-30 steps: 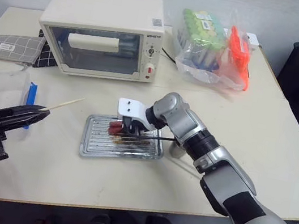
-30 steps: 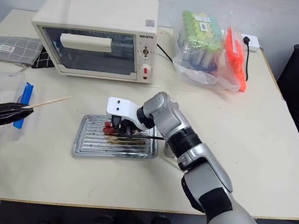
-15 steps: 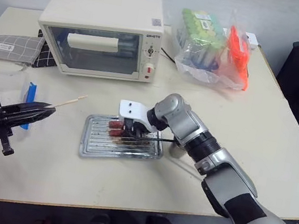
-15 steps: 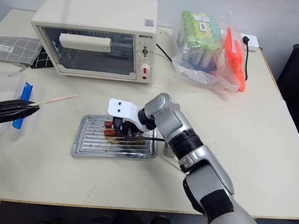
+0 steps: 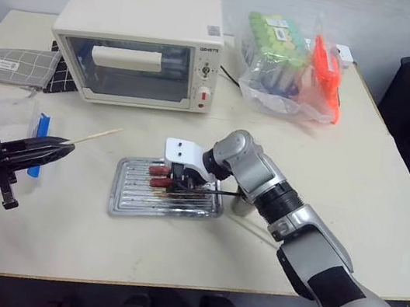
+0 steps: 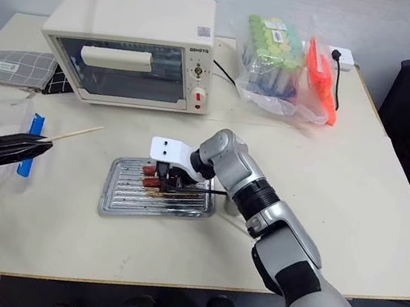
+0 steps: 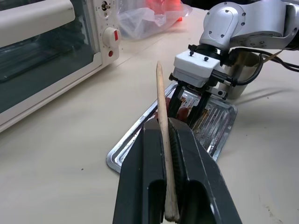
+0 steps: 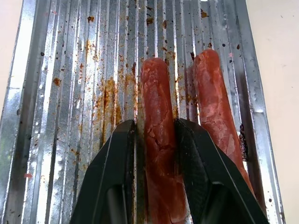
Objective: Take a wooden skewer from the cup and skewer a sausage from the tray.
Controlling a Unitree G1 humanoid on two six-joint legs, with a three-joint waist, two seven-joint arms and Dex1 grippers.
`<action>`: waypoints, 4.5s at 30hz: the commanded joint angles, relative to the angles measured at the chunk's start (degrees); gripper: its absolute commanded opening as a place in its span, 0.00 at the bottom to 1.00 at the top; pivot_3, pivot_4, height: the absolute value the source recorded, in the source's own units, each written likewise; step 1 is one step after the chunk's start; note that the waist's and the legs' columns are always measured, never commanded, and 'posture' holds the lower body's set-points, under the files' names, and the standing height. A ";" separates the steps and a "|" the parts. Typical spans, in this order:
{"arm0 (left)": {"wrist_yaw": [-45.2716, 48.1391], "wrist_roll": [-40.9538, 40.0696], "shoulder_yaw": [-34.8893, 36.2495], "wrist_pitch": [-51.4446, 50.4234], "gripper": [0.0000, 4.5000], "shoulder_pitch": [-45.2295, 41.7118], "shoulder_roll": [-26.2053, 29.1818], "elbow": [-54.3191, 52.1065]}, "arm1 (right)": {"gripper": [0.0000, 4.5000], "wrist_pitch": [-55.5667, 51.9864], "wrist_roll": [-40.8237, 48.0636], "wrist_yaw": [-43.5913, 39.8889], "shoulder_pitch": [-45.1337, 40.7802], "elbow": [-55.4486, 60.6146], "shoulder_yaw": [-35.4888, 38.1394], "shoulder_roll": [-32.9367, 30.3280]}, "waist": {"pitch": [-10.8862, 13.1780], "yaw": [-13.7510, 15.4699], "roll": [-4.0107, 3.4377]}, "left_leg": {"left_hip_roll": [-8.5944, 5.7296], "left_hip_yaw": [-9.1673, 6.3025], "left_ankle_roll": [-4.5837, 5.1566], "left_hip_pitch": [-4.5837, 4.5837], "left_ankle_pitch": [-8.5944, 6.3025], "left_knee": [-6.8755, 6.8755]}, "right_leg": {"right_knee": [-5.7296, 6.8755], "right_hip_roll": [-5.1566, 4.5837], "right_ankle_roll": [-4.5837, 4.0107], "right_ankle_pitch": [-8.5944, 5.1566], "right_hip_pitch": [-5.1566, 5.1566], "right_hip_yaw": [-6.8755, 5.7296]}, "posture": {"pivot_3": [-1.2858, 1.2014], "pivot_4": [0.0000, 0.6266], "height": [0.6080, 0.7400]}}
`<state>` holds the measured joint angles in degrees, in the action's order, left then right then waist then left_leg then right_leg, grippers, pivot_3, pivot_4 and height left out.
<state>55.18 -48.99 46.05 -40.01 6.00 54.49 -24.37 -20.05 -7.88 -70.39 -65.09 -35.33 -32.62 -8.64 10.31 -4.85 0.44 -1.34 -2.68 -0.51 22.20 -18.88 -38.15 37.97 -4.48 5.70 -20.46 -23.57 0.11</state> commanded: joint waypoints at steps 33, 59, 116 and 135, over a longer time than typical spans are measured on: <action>9.22 -0.48 -14.73 1.17 0.00 -7.08 6.00 -1.09 | 0.07 -30.98 20.13 -19.75 -10.28 35.21 7.57 -26.47 | 0.01 0.47 0.00 | -0.01 0.01 -0.01 0.05 -0.01 0.07 | -0.07 -0.02 0.00 0.00 -0.05 0.06 | 0.52 0.24 1.00; 8.54 1.08 -25.03 2.24 0.00 -20.60 4.30 1.99 | 0.07 -35.74 28.08 -13.86 -9.22 42.35 7.85 -30.00 | 0.01 1.74 0.00 | -0.02 0.05 0.00 0.09 -0.01 -0.04 | -0.05 -0.02 0.00 0.00 -0.05 0.05 | 0.52 0.24 1.00; 10.60 2.23 -26.04 2.37 0.00 -24.03 4.93 4.29 | 0.07 -38.20 32.19 -10.22 -9.19 42.14 8.25 -30.96 | 0.01 1.79 0.00 | -0.02 0.03 0.00 0.10 -0.01 -0.09 | -0.02 -0.01 0.00 0.00 -0.05 0.04 | 0.52 0.24 1.00; 10.63 2.72 -27.97 2.92 0.00 -25.81 4.10 4.72 | 0.07 -38.27 32.17 -9.68 -9.81 41.33 8.19 -29.99 | 0.01 1.80 0.00 | -0.02 0.03 0.00 0.10 -0.01 -0.10 | -0.02 -0.01 0.00 0.00 -0.06 0.04 | 0.52 0.24 1.00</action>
<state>65.64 -46.56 17.84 -38.05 -18.95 58.55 -19.30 -58.69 23.67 -80.36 -73.16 5.15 -26.52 -38.71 10.31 -3.05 0.44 -1.36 -2.65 -0.51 22.31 -18.88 -38.25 37.95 -4.49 5.70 -20.46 -23.62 0.14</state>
